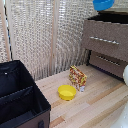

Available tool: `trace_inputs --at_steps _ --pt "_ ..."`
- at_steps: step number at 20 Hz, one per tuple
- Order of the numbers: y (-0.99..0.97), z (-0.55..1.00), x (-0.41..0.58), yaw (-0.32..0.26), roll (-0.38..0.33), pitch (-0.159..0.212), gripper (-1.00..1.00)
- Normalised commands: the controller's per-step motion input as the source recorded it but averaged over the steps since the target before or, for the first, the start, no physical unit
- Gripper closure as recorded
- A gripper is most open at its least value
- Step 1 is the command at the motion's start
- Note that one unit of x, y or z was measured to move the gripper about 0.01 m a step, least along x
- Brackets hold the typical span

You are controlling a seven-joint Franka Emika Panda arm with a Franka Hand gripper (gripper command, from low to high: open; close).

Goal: Kindly move your gripper toward the top drawer's handle. With caution, hold the handle robustly using your gripper and pull open the top drawer. Let the handle go. Relocate your gripper to the bowl placed in the background. Gently hold the bowl using your gripper. Bring the gripper and the bowl to the ajar drawer. Softly release the bowl into it.

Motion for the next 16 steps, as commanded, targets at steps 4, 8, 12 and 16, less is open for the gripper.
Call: trace_inputs --at_steps 4,8,12,16 --pt "-0.39 -0.02 -0.037 0.003 0.004 0.016 -1.00" --pt "-0.03 0.10 0.052 0.013 0.001 0.035 -1.00" --pt "-0.07 0.26 0.254 -0.005 0.013 0.098 -1.00" --pt "-0.08 0.26 0.186 -0.028 0.005 0.068 -1.00"
